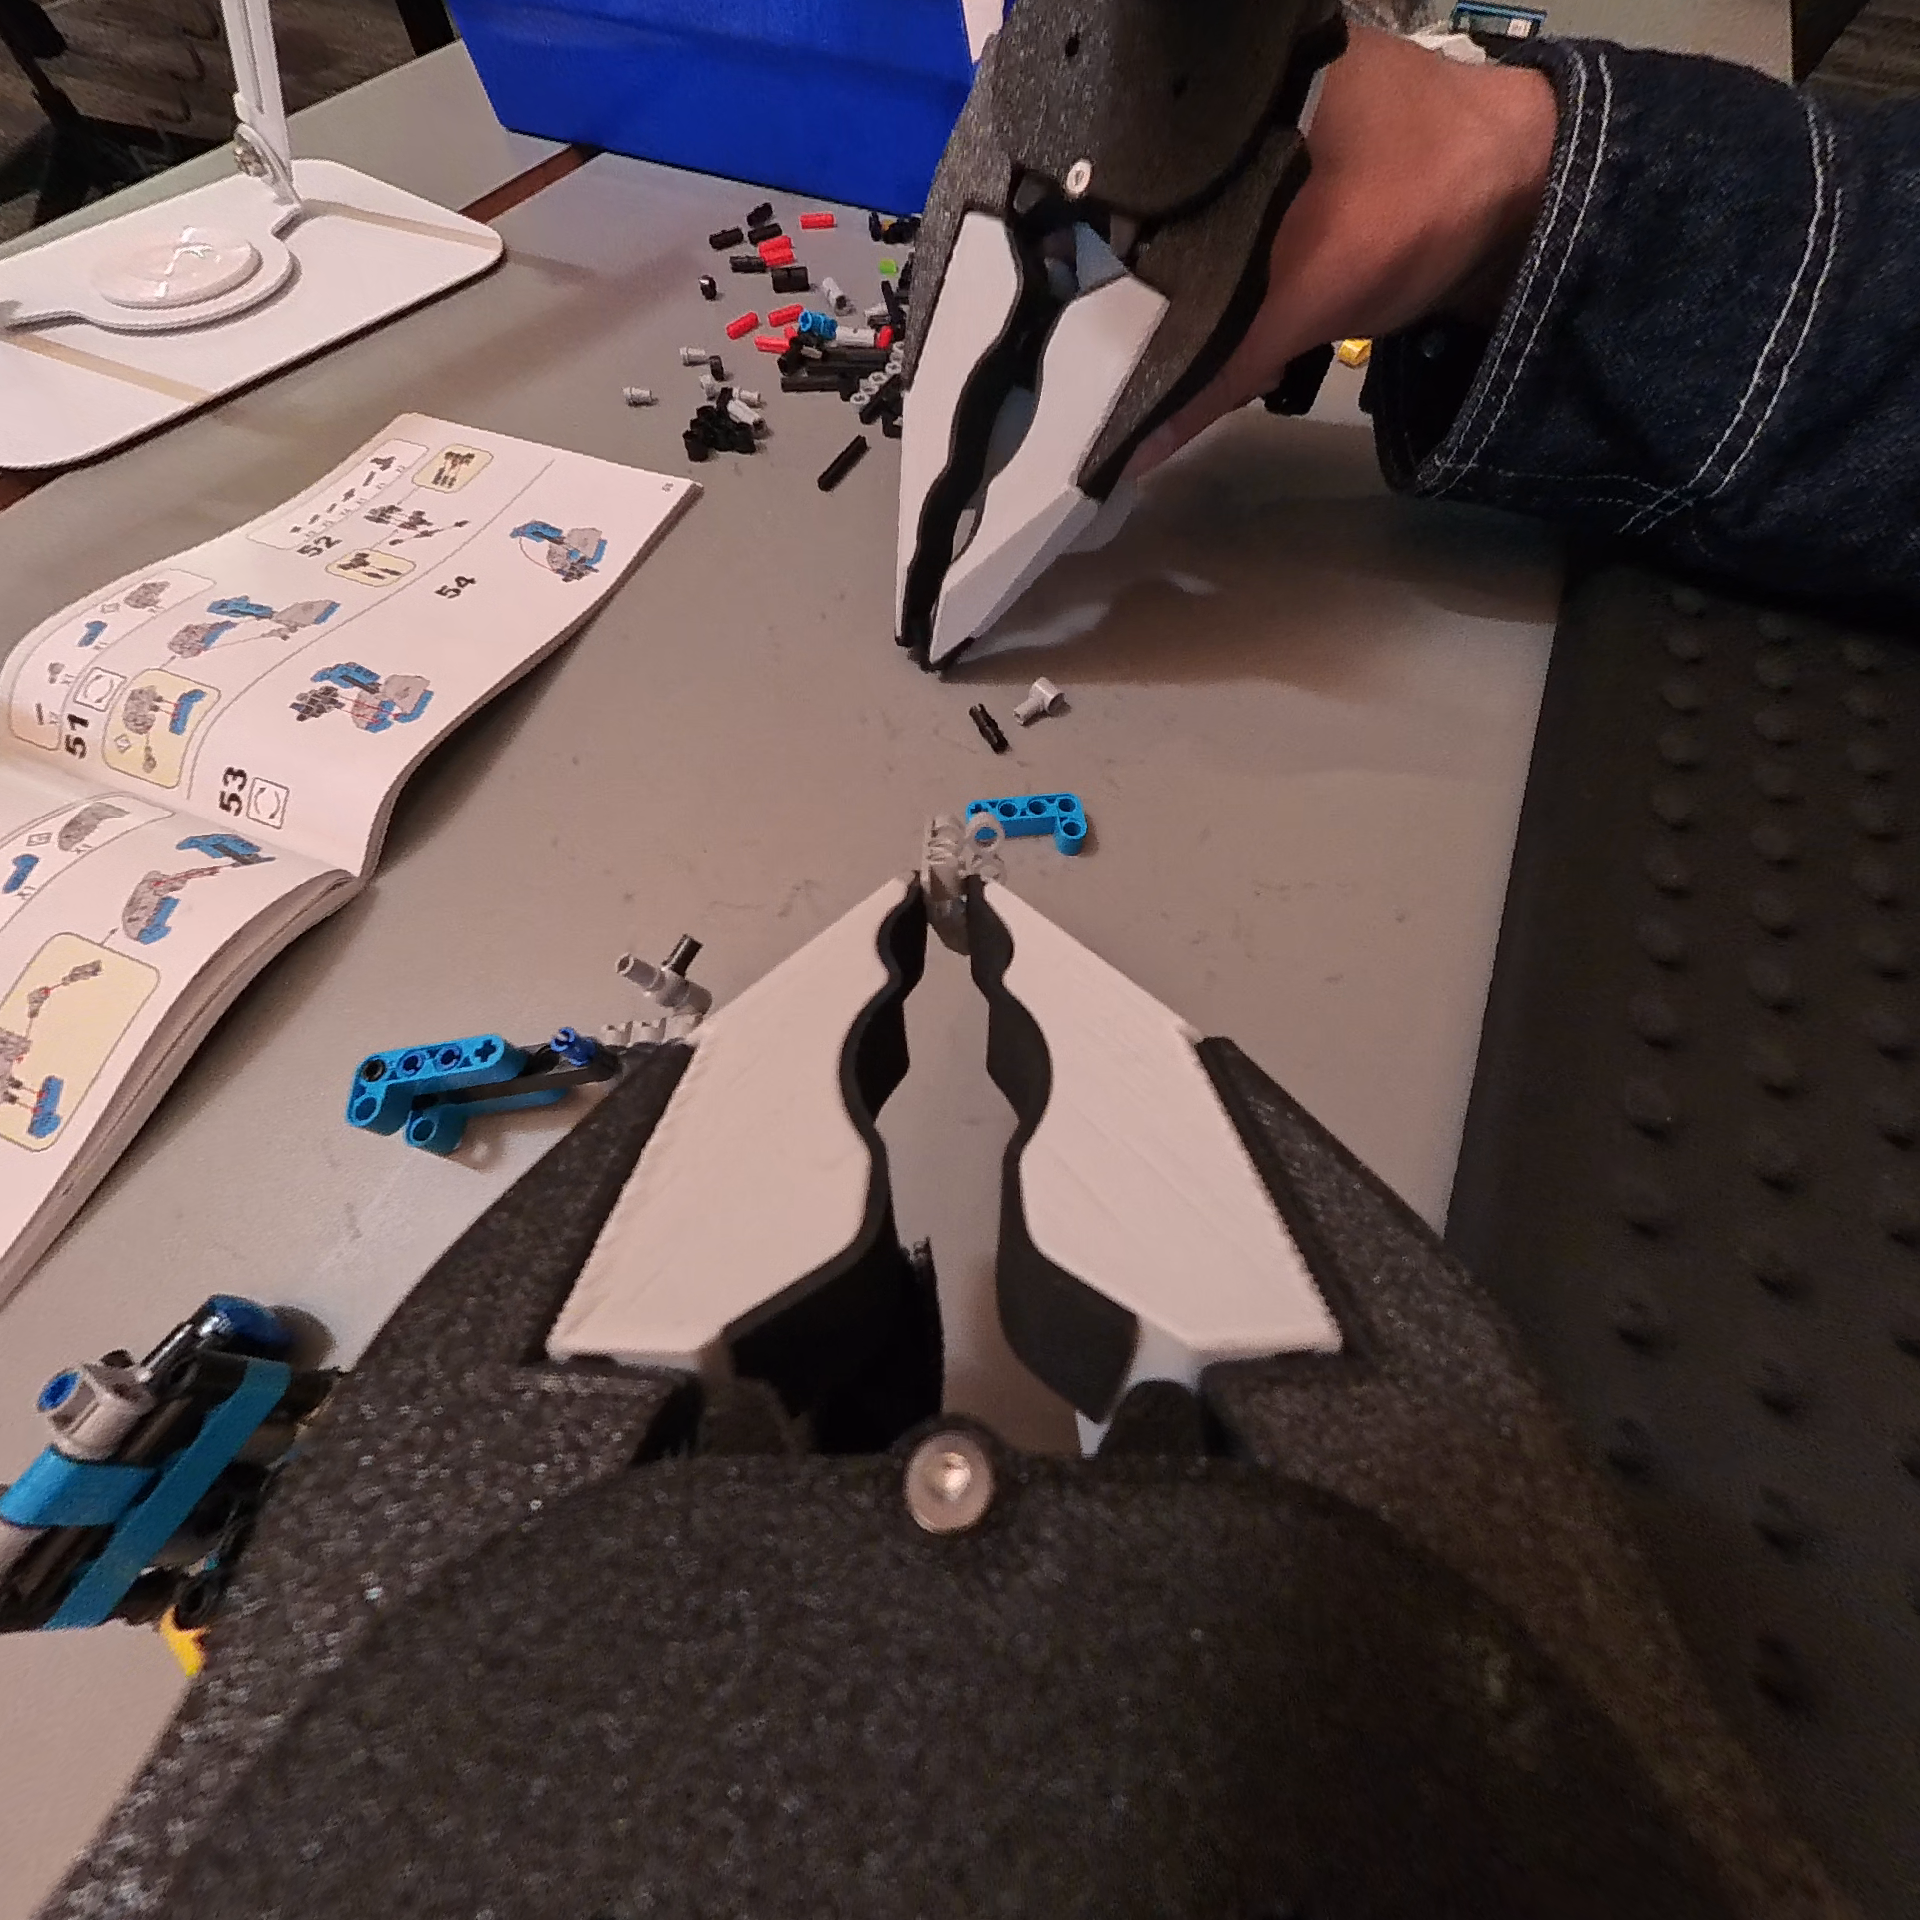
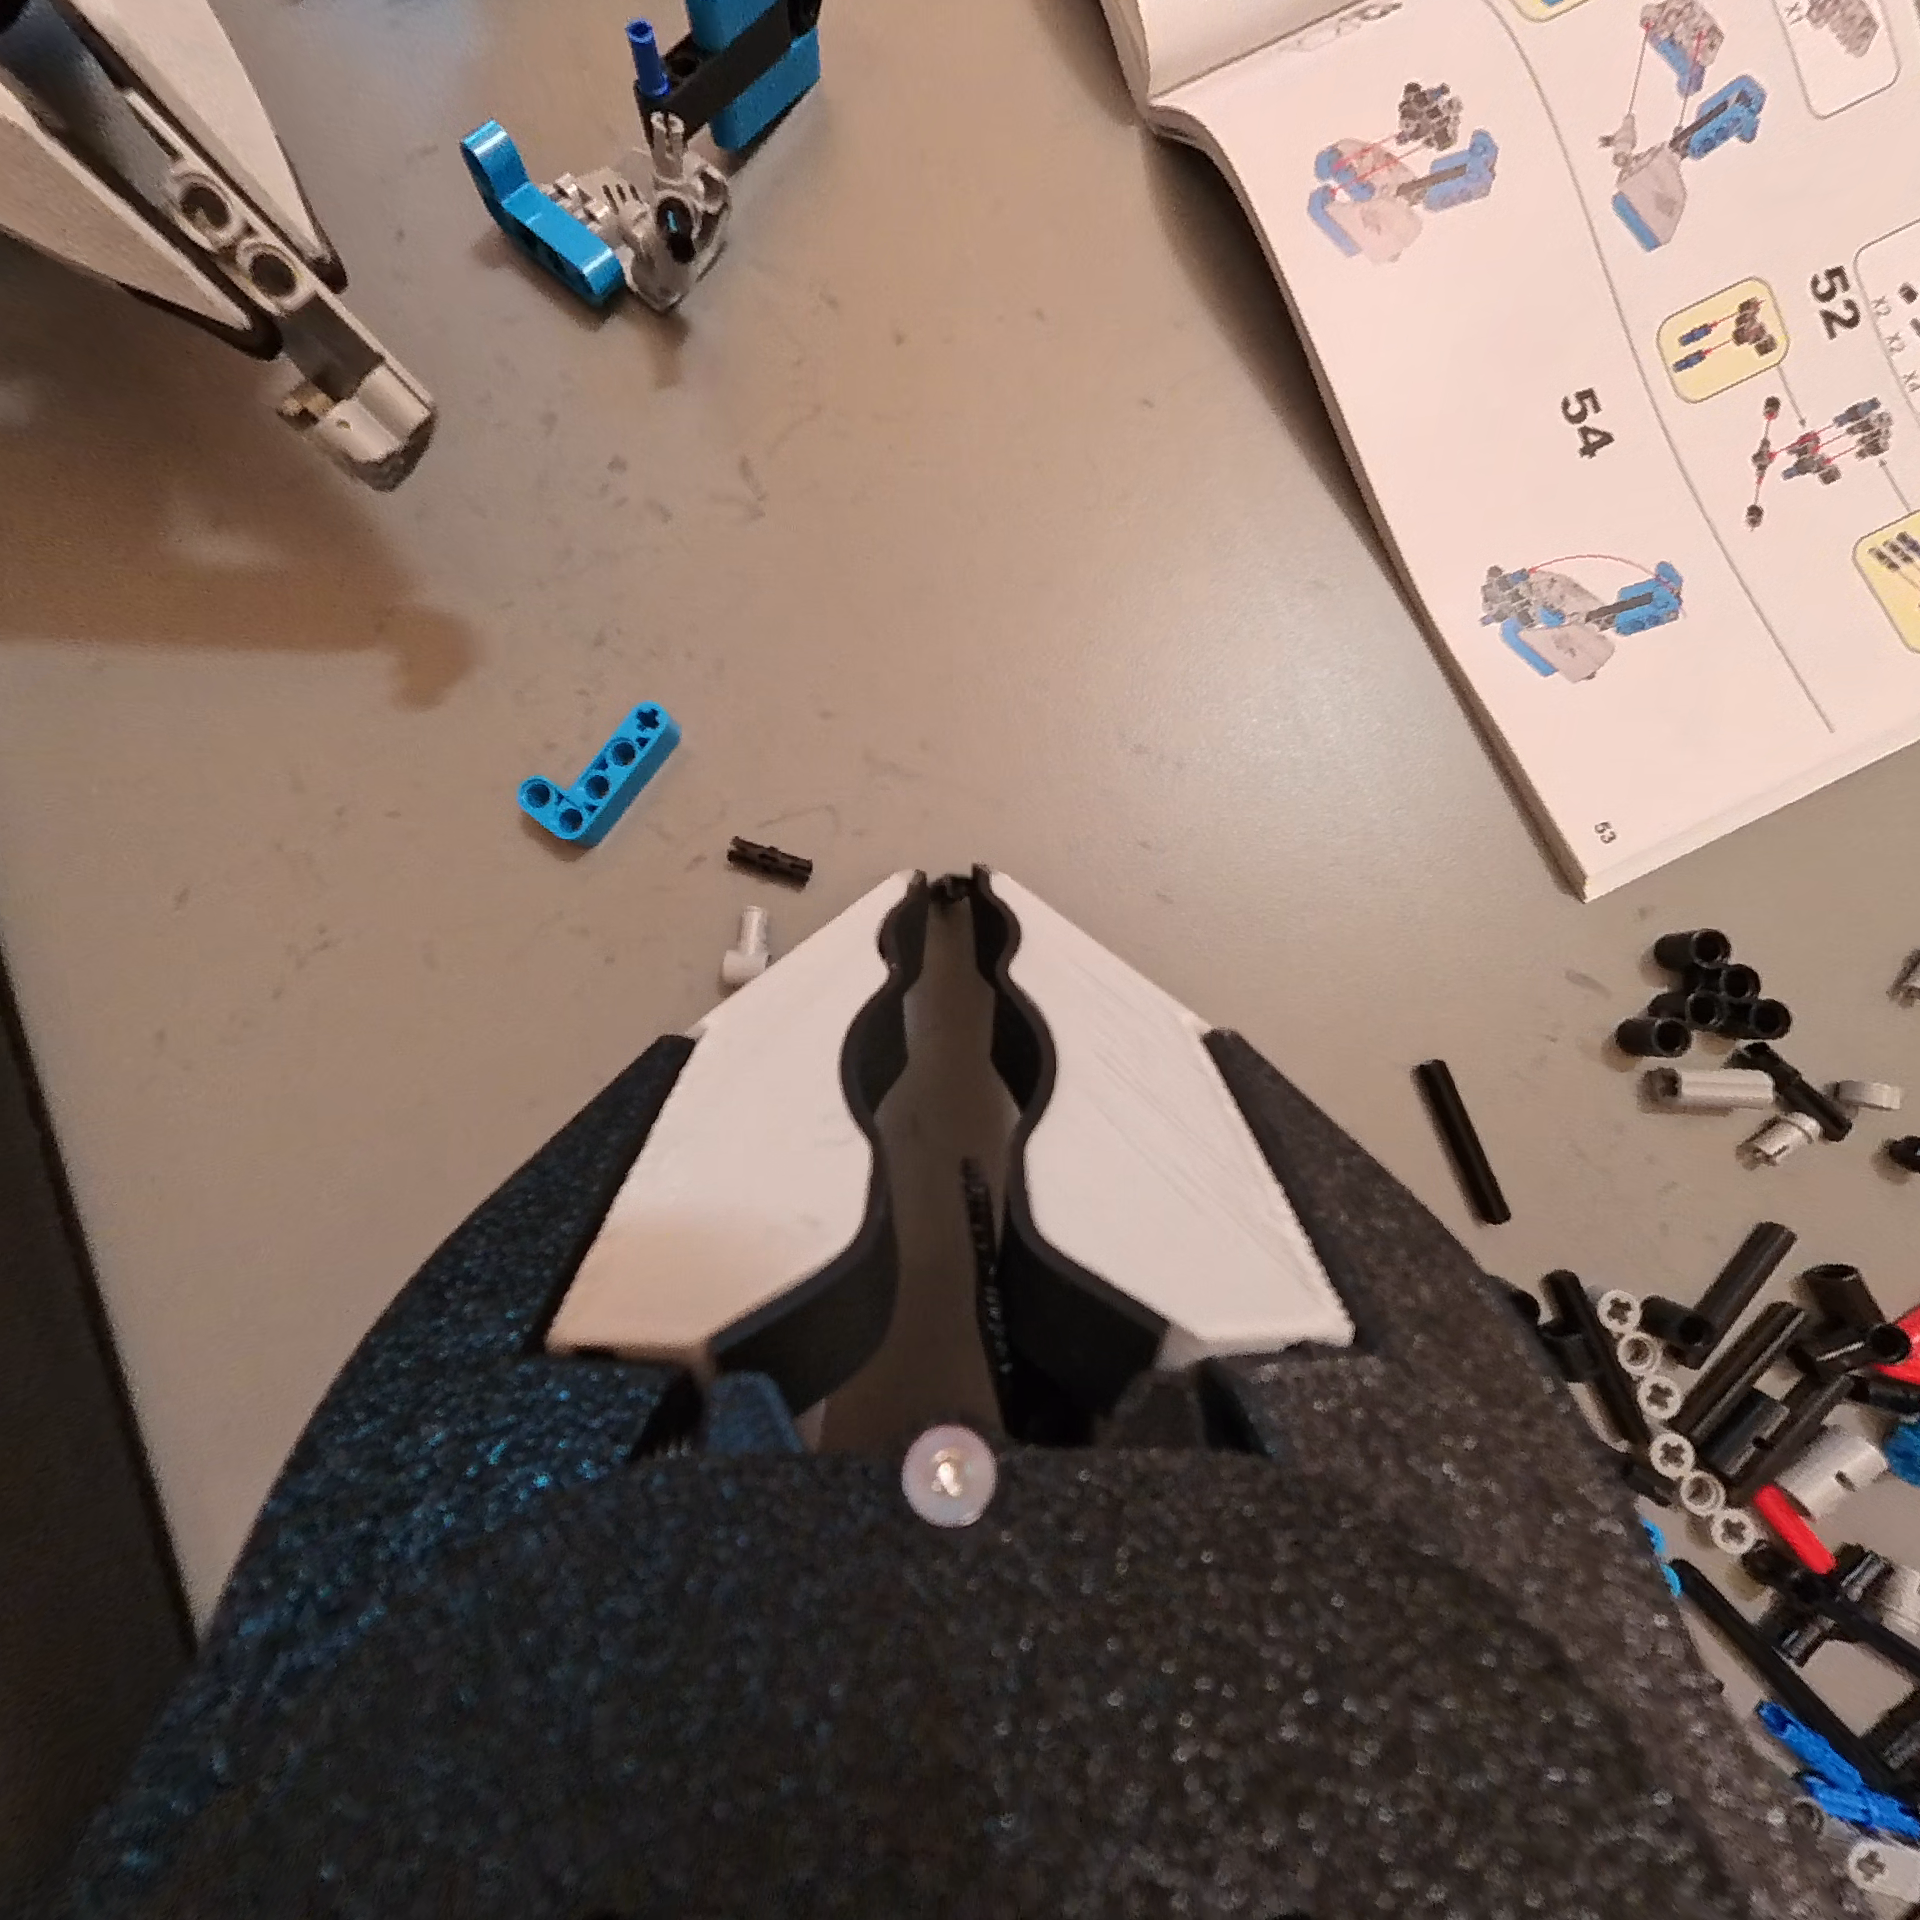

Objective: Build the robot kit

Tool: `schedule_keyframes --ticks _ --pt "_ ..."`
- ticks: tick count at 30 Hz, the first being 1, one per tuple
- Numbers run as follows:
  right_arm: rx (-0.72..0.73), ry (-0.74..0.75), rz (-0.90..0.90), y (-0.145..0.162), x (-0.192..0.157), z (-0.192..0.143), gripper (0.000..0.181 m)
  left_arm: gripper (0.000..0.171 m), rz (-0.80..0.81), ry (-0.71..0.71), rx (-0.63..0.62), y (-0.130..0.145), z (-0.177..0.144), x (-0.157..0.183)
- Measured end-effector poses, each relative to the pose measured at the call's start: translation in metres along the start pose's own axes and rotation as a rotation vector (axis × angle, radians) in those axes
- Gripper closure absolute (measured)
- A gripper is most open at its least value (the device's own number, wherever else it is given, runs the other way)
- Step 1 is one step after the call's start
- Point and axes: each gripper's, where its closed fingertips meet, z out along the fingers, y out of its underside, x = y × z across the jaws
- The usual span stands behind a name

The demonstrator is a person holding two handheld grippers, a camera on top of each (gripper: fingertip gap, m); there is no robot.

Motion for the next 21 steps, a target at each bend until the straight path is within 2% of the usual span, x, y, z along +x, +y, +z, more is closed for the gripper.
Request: schedule_keyframes --ticks 11,14,18,21 --pt "-0.012 0.010 0.019 0.006 0.004 -0.004 0.177 0.165 -0.002 0.001 0.002 0.000 0.000 0.000" --pt "0.129 -0.013 -0.032 -0.022 -0.007 -0.017 0.177 0.165 -0.042 -0.005 0.029 -0.004 -0.003 -0.005" --pt "0.364 -0.115 -0.126 -0.069 -0.045 -0.039 0.177 0.165 -0.106 0.058 0.084 -0.012 -0.009 -0.003" --pt "0.366 -0.109 -0.220 -0.082 -0.068 -0.030 0.177 0.165 -0.070 0.044 0.052 -0.007 -0.005 -0.002"
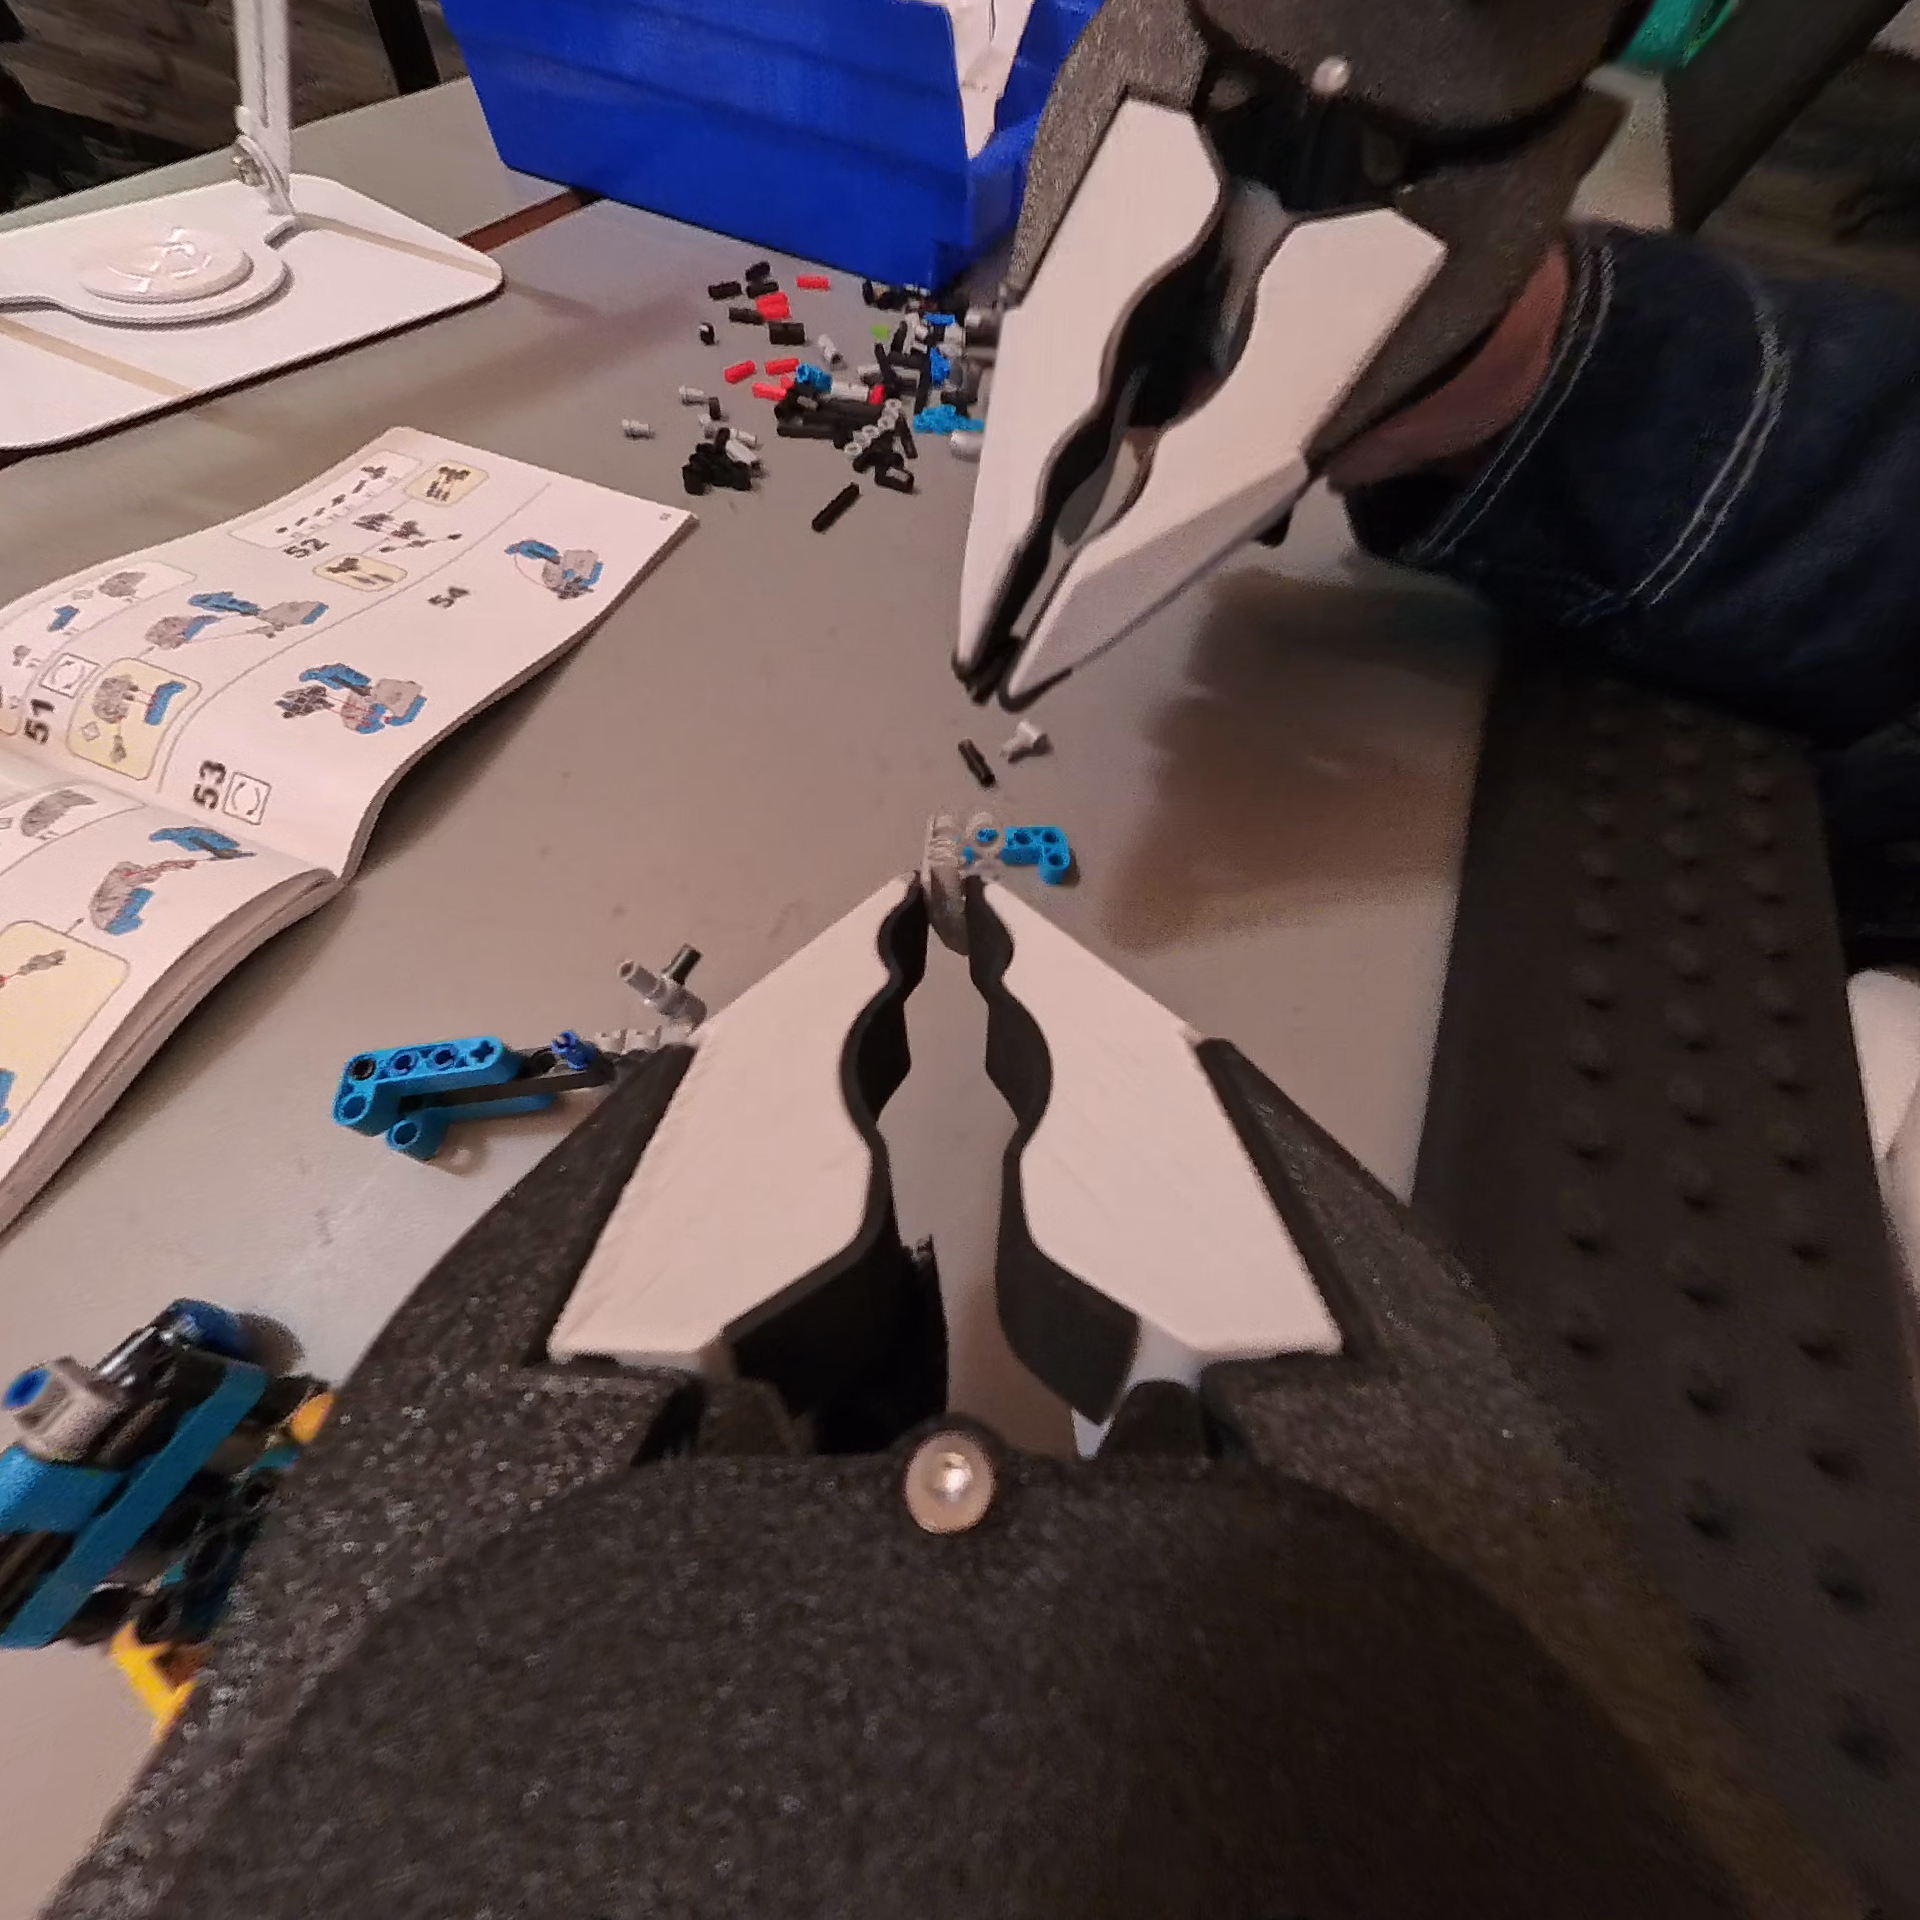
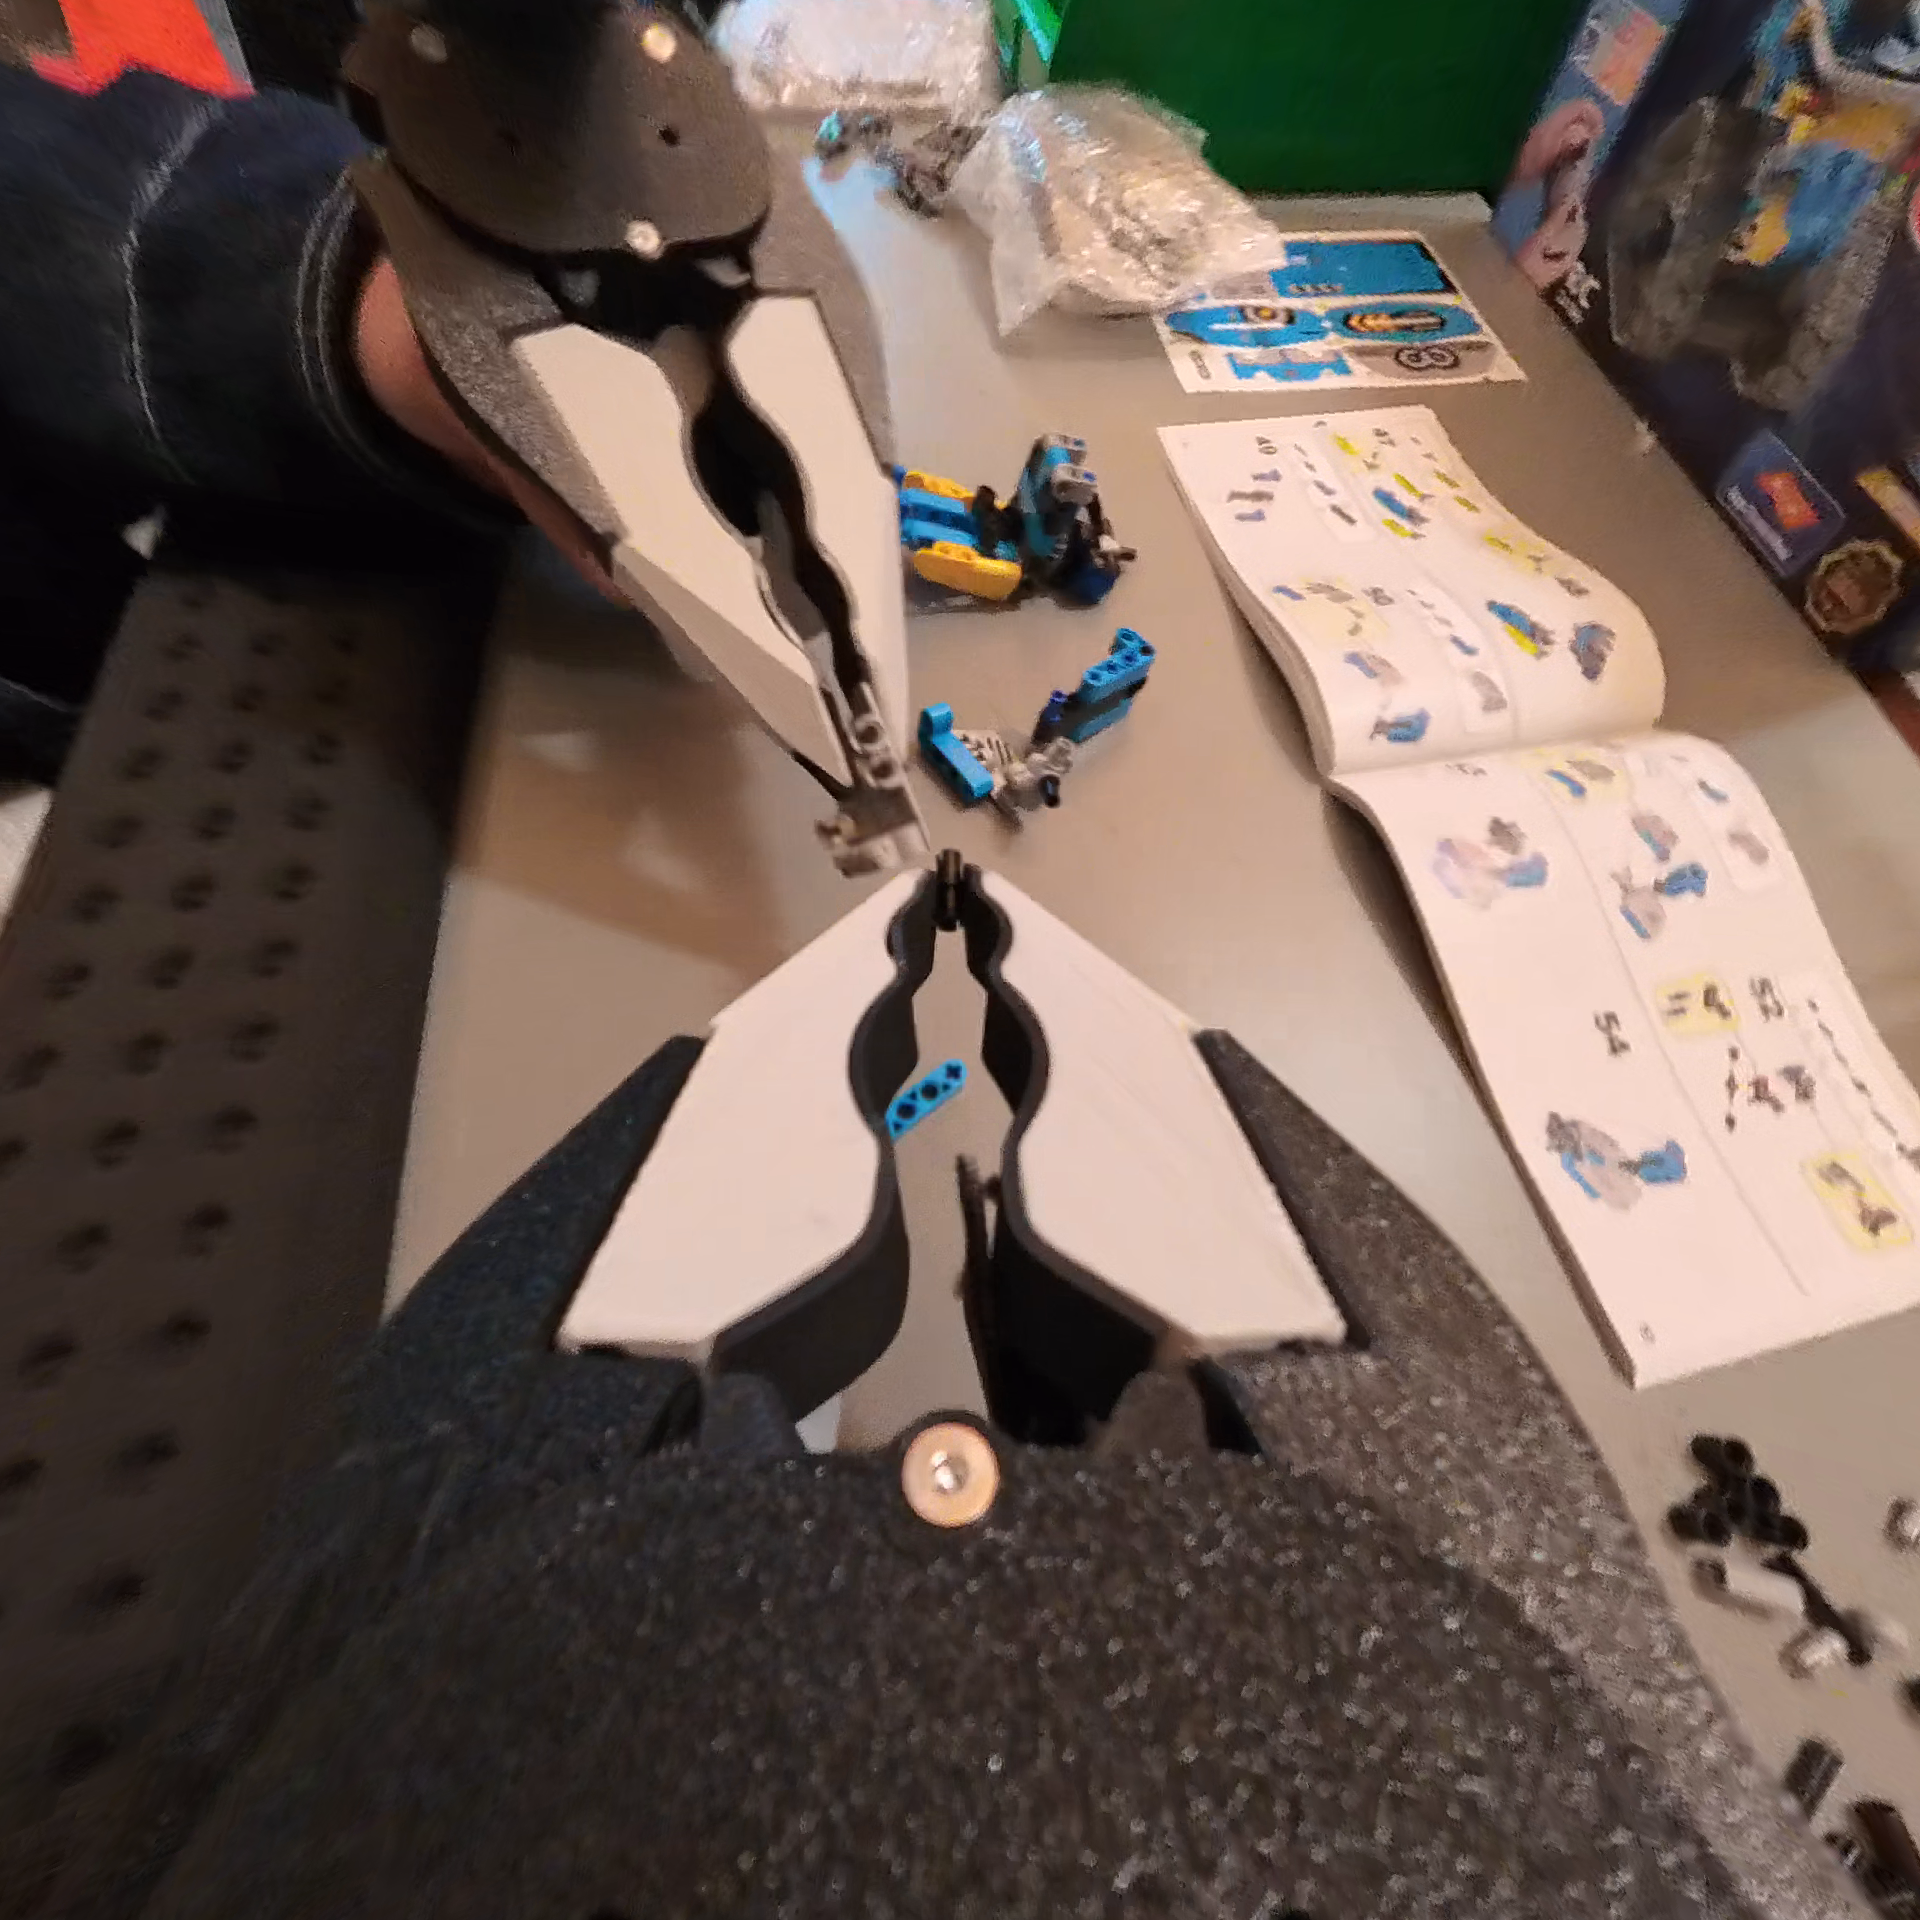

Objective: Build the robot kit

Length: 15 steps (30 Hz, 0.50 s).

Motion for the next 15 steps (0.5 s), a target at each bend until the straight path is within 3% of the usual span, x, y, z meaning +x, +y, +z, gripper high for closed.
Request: schedule_keyframes --ticks 4,7,10,15 --pt "-0.112 0.051 -0.169 0.004 -0.014 0.020 0.177 0.165 0.115 -0.052 -0.064 0.009 0.006 0.001" --pt "-0.128 0.040 -0.190 0.003 -0.022 0.028 0.177 0.165 0.159 -0.075 -0.070 0.009 0.007 0.001" --pt "-0.107 0.033 -0.171 0.000 -0.022 0.028 0.178 0.165 0.160 -0.067 -0.062 0.007 0.007 0.002" --pt "0.057 -0.045 -0.022 -0.021 -0.026 0.027 0.177 0.165 0.105 -0.028 -0.008 -0.001 0.003 0.005"
